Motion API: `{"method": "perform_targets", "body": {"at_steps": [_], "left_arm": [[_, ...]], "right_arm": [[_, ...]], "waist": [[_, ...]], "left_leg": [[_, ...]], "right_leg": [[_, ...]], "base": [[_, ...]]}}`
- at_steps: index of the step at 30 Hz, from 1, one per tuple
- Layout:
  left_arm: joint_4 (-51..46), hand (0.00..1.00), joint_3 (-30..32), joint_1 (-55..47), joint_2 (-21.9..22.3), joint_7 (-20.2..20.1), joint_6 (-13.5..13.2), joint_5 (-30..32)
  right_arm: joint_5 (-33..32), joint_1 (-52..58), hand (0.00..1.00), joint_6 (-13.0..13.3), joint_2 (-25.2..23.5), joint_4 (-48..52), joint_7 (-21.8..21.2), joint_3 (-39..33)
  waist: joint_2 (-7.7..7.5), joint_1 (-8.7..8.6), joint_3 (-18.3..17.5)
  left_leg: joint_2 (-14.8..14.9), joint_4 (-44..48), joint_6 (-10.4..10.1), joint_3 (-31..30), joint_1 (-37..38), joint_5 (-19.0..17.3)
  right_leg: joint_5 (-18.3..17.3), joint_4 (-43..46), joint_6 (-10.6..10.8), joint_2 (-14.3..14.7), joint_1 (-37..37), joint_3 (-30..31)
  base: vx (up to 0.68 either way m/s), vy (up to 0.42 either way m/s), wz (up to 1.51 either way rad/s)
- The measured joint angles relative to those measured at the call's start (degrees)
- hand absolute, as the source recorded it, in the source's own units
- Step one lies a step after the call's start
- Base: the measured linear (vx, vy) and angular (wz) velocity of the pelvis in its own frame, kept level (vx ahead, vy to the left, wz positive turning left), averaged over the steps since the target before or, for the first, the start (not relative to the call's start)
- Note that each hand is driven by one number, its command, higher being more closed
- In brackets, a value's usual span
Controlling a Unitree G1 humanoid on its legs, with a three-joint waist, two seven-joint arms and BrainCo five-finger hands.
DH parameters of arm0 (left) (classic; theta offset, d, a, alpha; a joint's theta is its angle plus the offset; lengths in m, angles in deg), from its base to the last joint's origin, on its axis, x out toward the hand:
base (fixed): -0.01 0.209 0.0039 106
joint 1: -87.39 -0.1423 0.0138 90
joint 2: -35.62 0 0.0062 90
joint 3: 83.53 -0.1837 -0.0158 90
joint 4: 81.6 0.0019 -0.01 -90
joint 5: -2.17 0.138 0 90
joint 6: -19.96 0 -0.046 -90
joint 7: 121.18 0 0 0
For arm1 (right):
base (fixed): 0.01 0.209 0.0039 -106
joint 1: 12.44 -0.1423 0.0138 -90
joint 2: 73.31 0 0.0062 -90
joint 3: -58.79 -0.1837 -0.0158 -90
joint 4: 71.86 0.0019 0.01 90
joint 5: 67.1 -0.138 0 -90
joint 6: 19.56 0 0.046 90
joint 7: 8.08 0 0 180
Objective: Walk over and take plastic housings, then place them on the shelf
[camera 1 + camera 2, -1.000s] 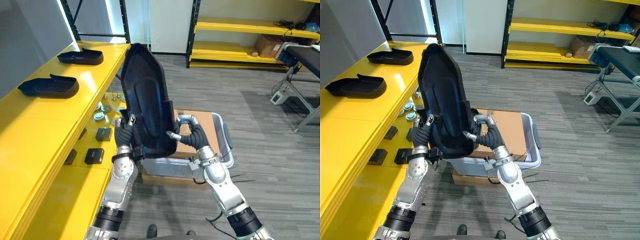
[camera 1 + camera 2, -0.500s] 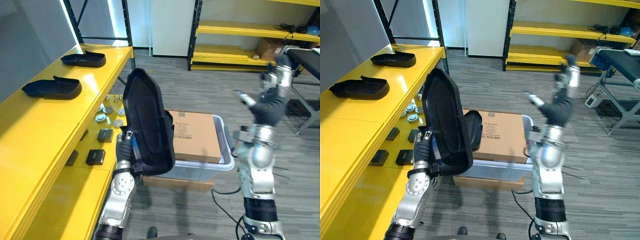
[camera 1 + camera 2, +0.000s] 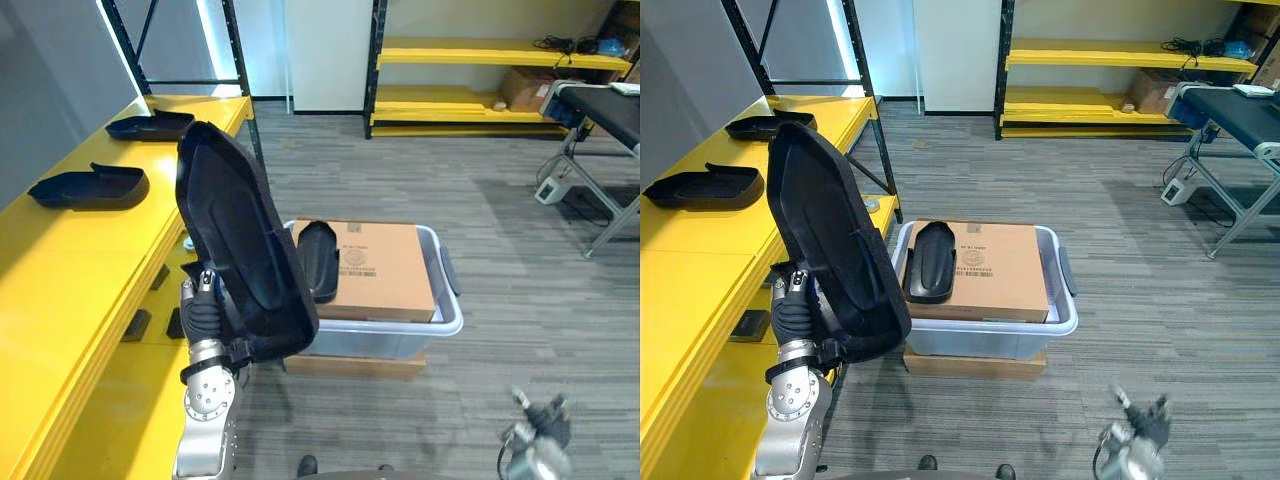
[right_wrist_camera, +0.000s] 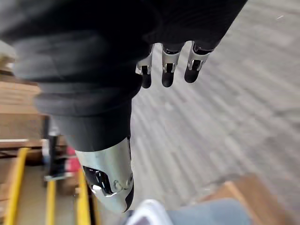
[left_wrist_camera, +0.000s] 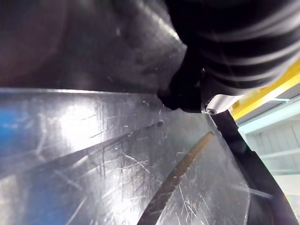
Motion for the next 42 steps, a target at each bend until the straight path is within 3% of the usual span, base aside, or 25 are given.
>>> {"method": "perform_targets", "body": {"at_steps": [5, 7, 9, 10, 12, 13, 14, 15, 16, 19, 21, 23, 24, 25, 26, 27, 28, 29, 33, 35, 37, 38, 39, 41, 42], "left_arm": [[-0.2, 1.00, -2.3, 0.0, 0.1, -1.6, -0.4, -0.9], [-0.2, 1.00, -2.7, 0.1, 0.1, -1.7, -0.4, -0.9], [-0.7, 1.00, -4.0, 0.3, 1.1, -1.6, -0.4, -1.0], [-1.1, 1.00, -4.3, 0.3, 1.3, -1.6, -0.4, -1.0], [-2.4, 1.00, -5.0, 0.4, 2.2, -1.6, -0.4, -1.0], [-2.7, 1.00, -5.0, 0.7, 2.7, -1.6, -0.6, -1.1], [-2.7, 1.00, -5.0, 0.8, 2.9, -1.6, -0.6, -1.1], [-2.7, 1.00, -5.3, 1.2, 3.6, -1.6, -0.6, -1.2], [-2.7, 1.00, -5.9, 1.2, 3.9, -1.6, -0.8, -1.5], [-2.7, 1.00, -6.7, 1.7, 3.9, -1.9, -1.6, -2.1], [-1.9, 1.00, -7.0, 2.3, 3.9, -2.8, -2.0, -2.5], [-0.3, 1.00, -8.3, 3.4, 3.9, -3.0, -2.0, -3.3], [0.1, 1.00, -8.5, 3.5, 3.8, -3.0, -1.9, -3.3], [0.5, 1.00, -9.2, 3.7, 3.7, -3.0, -1.6, -3.3], [0.7, 1.00, -10.4, 4.2, 3.2, -3.0, -1.5, -3.3], [0.8, 1.00, -10.8, 4.6, 2.2, -3.0, -1.5, -3.3], [0.8, 1.00, -10.8, 5.0, 1.8, -2.9, -1.5, -3.3], [1.3, 1.00, -10.7, 5.9, 1.4, -2.7, -1.7, -3.3], [4.8, 1.00, -11.4, 9.7, 1.7, -2.1, -1.8, -3.2], [4.8, 1.00, -13.1, 11.2, 1.7, -1.3, -2.0, -3.1], [4.7, 1.00, -14.4, 11.5, 1.7, -1.3, -2.3, -3.0], [4.8, 1.00, -14.8, 11.3, 2.0, -1.2, -2.4, -3.0], [5.0, 1.00, -15.0, 10.9, 2.4, -1.2, -2.4, -2.9], [5.1, 1.00, -15.1, 11.0, 2.6, -1.3, -2.4, -2.9], [5.1, 1.00, -15.1, 10.9, 2.8, -1.4, -2.4, -2.9]], "right_arm": [[1.8, 1.0, 0.00, -1.6, -0.9, -5.1, -2.6, 4.5], [1.8, 0.8, 0.00, -1.6, -1.5, -5.0, -2.6, 5.2], [1.8, 0.5, 0.00, -1.5, -1.7, -4.4, -2.5, 6.6], [1.8, 0.2, 0.00, -1.5, -1.7, -4.3, -2.5, 6.7], [1.9, -1.1, 0.00, -1.3, -2.4, -1.9, -2.3, 6.9], [1.9, -2.1, 0.00, -1.2, -1.9, -1.5, -2.3, 6.9], [1.9, -2.4, 0.00, -1.2, -1.7, -1.3, -2.3, 6.9], [1.9, -3.1, 0.00, -1.2, -1.5, 0.1, -2.3, 7.2], [2.3, -3.5, 0.00, -1.1, -1.3, 0.7, -2.4, 8.6], [3.7, -5.1, 0.00, -1.0, -1.8, 1.3, -2.9, 9.1], [4.3, -5.7, 0.00, -1.2, -2.7, 0.8, -3.7, 9.1], [5.5, -5.8, 0.00, -1.9, -2.8, -0.5, -3.9, 9.1], [5.9, -5.6, 0.00, -2.2, -2.7, -0.4, -3.8, 9.1], [6.3, -5.4, 0.00, -2.7, -2.7, -0.1, -3.8, 9.1], [6.2, -4.7, 0.00, -3.1, -3.0, -0.3, -3.9, 9.1], [6.2, -4.5, 0.00, -3.3, -3.5, -0.6, -4.0, 9.5], [6.2, -4.6, 0.00, -3.3, -3.7, -0.6, -4.0, 10.1], [6.2, -5.1, 0.00, -3.2, -4.2, -0.6, -4.0, 11.6], [6.2, -4.5, 0.00, -3.2, -4.8, -0.4, -4.6, 13.7], [6.1, -3.7, 0.00, -3.2, -4.7, -0.3, -4.5, 13.8], [5.9, -2.1, 0.00, -3.2, -5.0, 0.0, -4.5, 13.9], [5.5, -1.6, 0.00, -3.2, -5.0, 0.0, -4.5, 13.8], [5.2, -1.7, 0.00, -3.1, -4.9, 0.2, -4.5, 13.8], [5.1, -2.6, 0.00, -3.1, -4.9, 0.2, -4.5, 13.8], [5.0, -3.1, 0.00, -3.1, -4.8, 0.3, -4.5, 13.8]], "waist": [[-0.24, 0.16, 1.0], [-0.26, 0.24, 2.0], [-0.16, 0.28, 4.0], [-0.10, 0.35, 4.5], [-0.15, 0.76, 5.4], [0.25, 1.52, 6.1], [0.60, 1.65, 6.2], [1.59, 1.59, 6.4], [0.79, 1.82, 6.5], [1.25, 2.03, 6.3], [0.78, 2.97, 6.4], [-0.57, 3.36, 6.7], [-0.72, 3.31, 6.7], [-0.98, 2.80, 7.1], [-1.03, 2.19, 7.1], [-1.56, 2.08, 6.9], [-1.96, 2.05, 6.6], [-2.75, 1.79, 6.3], [-2.86, 1.36, 6.3], [-3.25, 1.20, 6.0], [-4.87, 1.14, 5.1], [-5.92, 1.45, 4.6], [-4.77, 1.53, 4.4], [-3.71, 1.49, 4.1], [-3.74, 1.56, 4.1]], "left_leg": [[-0.3, 0.0, -0.1, -3.8, 0.1, 0.1], [-0.7, 0.2, -0.4, -7.1, 0.0, 0.3], [-2.6, 3.6, -0.3, -12.2, -2.6, 0.2], [-2.8, 4.2, -0.1, -11.7, -3.5, 0.1], [-2.1, 6.6, 3.5, -2.5, -6.9, -2.4], [0.2, 10.0, 4.8, 7.0, -9.2, -3.3], [1.0, 11.1, 4.9, 9.6, -9.6, -3.4], [3.3, 13.9, 5.0, 17.0, -10.3, -3.5], [3.3, 14.6, 5.5, 20.8, -9.9, -4.6], [3.0, 16.2, 5.2, 25.0, -10.1, -6.3], [1.2, 16.3, 5.5, 23.6, -10.3, -7.0], [-1.5, 19.2, 6.1, 22.0, -10.1, -9.8], [-2.0, 20.6, 6.1, 21.3, -10.0, -10.6], [-2.8, 23.3, 7.1, 19.7, -9.2, -12.6], [-2.9, 25.0, 6.8, 17.9, -7.8, -14.8], [-2.9, 25.1, 6.3, 16.5, -6.8, -15.5], [-2.8, 24.7, 6.1, 15.8, -6.2, -15.6], [-2.8, 23.7, 6.0, 14.0, -4.8, -15.6], [-3.1, 22.7, 5.1, 8.0, -1.1, -16.2], [-3.9, 22.8, 4.4, 4.1, -0.8, -16.3], [-5.9, 22.9, 3.2, 0.2, -1.0, -17.1], [-6.6, 23.8, 2.0, -1.7, -1.2, -18.1], [-4.3, 24.9, 0.8, -2.1, -1.9, -19.2], [-0.6, 24.4, -0.4, 0.4, -2.6, -18.4], [-0.1, 23.6, -1.2, 0.6, -2.5, -17.8]], "right_leg": [[-1.4, 1.4, 0.3, -0.1, 1.3, -3.6], [-3.9, 4.9, 0.6, -0.9, 1.3, -7.4], [-8.0, 11.3, 0.6, -3.4, 1.2, -15.4], [-9.1, 13.0, 0.8, -4.2, 1.1, -17.5], [-11.4, 16.5, 1.4, -7.8, 1.1, -25.6], [-12.5, 18.5, 1.7, -9.4, 1.3, -28.6], [-12.9, 19.1, 1.9, -9.8, 1.5, -29.5], [-14.3, 21.5, 3.2, -10.9, 3.4, -32.8], [-14.9, 22.3, 4.0, -12.3, 5.0, -35.2], [-14.9, 20.9, 5.4, -13.7, 8.0, -39.6], [-14.8, 19.7, 5.8, -14.1, 8.7, -39.6], [-15.2, 22.6, 6.4, -17.2, 11.0, -41.4], [-15.5, 25.1, 5.5, -18.5, 11.2, -40.8], [-15.7, 32.9, 0.1, -21.4, 10.5, -37.0], [-15.1, 40.4, -3.7, -22.3, 7.5, -28.5], [-17.1, 42.6, -1.8, -20.1, 4.9, -20.5], [-18.5, 43.2, -0.8, -18.5, 3.3, -16.4], [-21.1, 42.4, 0.3, -14.6, -0.6, -9.0], [-22.7, 35.5, 2.1, -5.7, -7.4, 2.7], [-22.3, 32.2, 2.5, -3.3, -9.5, 7.6], [-19.6, 27.6, 2.5, -4.0, -9.9, 9.3], [-13.8, 26.1, 2.2, -5.0, -9.2, 7.8], [-13.6, 24.3, 1.5, -4.1, -7.5, 4.2], [-13.4, 22.7, 0.4, -3.0, -6.4, 0.8], [-13.5, 22.5, 0.1, -2.8, -6.3, 0.0]], "base": [[0.00, -0.024, 0.40], [0.00, -0.030, 1.09], [0.00, -0.011, 1.76], [-0.01, 0.030, 2.11], [0.00, 0.052, 1.95], [0.02, 0.042, 1.20], [0.04, 0.055, 1.32], [0.05, 0.035, 1.29], [0.08, 0.045, 1.38], [0.12, 0.082, 0.90], [0.12, 0.107, 0.50], [0.18, 0.120, 0.59], [0.23, 0.129, 0.59], [0.28, 0.146, 0.65], [0.28, 0.144, 0.73], [0.23, 0.100, 0.58], [0.23, 0.042, 0.57], [0.22, 0.023, 0.58], [0.21, -0.036, 0.75], [0.19, -0.139, 1.28], [0.18, -0.216, 1.36], [0.23, -0.280, 1.09], [0.21, -0.288, 1.00], [0.15, -0.249, 0.72], [0.15, -0.245, 0.57]]}}
